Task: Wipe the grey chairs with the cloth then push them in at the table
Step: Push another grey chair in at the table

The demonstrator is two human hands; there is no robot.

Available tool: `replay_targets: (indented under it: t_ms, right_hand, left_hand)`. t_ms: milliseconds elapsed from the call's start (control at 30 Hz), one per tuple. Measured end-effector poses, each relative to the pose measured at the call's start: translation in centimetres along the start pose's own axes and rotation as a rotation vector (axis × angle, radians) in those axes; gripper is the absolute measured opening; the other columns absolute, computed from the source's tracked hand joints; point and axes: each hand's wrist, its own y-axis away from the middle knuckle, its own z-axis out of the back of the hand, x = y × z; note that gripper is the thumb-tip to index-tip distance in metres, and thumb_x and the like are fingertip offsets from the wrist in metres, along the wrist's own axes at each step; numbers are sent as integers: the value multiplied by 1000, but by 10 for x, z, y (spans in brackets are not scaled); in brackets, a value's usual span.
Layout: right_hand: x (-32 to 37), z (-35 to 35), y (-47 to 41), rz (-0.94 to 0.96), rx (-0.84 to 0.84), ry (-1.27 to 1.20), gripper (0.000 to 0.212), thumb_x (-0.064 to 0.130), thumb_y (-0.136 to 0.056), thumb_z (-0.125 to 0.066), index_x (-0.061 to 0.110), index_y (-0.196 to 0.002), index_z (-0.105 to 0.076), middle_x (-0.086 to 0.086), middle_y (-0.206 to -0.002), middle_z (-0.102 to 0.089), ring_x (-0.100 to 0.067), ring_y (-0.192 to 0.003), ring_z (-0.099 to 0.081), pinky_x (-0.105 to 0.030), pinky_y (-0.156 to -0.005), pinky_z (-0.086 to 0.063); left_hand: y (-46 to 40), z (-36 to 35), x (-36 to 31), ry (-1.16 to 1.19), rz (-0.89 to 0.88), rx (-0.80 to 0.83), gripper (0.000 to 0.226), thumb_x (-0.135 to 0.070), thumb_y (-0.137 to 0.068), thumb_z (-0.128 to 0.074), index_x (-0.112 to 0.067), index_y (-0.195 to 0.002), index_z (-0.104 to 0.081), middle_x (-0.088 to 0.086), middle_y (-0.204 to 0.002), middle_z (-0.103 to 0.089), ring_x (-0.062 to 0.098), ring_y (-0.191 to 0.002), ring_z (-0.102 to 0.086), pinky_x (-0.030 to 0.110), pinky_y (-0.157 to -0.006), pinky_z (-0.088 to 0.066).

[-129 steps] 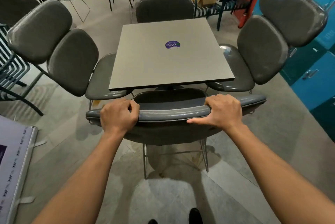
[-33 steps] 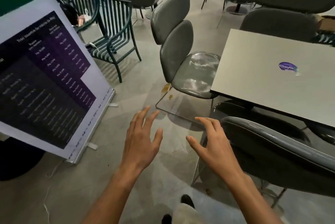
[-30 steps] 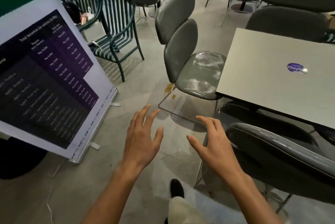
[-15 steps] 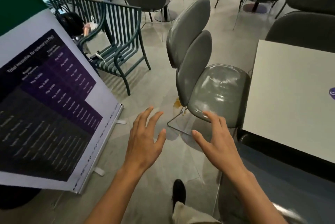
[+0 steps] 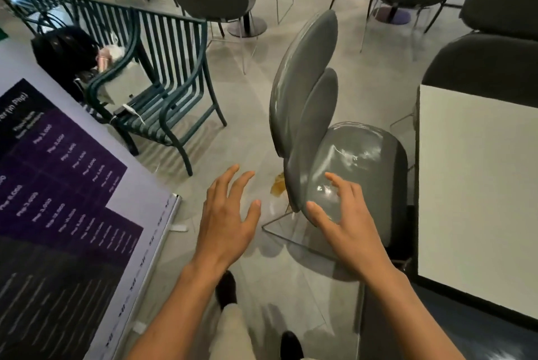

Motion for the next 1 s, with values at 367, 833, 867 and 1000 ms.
replay_targets:
  t_ms: [367, 833, 867, 1000]
  right_hand:
    - [58, -74, -139, -171, -192, -3, 71, 57, -91, -59, 35, -152, -32, 13, -146, -34, 6, -120, -35, -19, -98, -33]
    - [87, -105, -259, -352, -406, 8, 63, 54, -92, -63, 39, -147, -37, 24, -133, -33, 0, -123, -43, -23, -101, -39]
    - [88, -106, -268, -357, -413, 19, 62, 54, -92, -63, 39, -146, -37, 24, -133, -34, 1, -123, -43, -23, -101, -39]
    - [88, -98, -314, -395, -441, 21, 59, 57, -91, -59, 42, -145, -39, 28, -134, -32, 4, -123, -42, -17, -96, -34]
  left_hand:
    - [-183, 19, 58, 42, -244, 175, 53, -43, -99, -55, -43, -149, -38, -15, -162, -24, 12, -147, -26, 39, -116, -36]
    - [-368, -1, 85, 93, -462, 357, 56, -37, -100, -61, -44, -150, -36, -16, -162, -24, 8, -147, -26, 33, -114, -32]
    - [-382, -4, 86, 93, -482, 365, 57, -37, -100, -61, -45, -150, -36, -17, -162, -24, 8, -147, -26, 33, -113, -32]
    - [-447, -20, 82, 135, -533, 389, 55, -34, -100, -61, -44, -149, -39, -19, -161, -25, 2, -145, -27, 29, -112, -32]
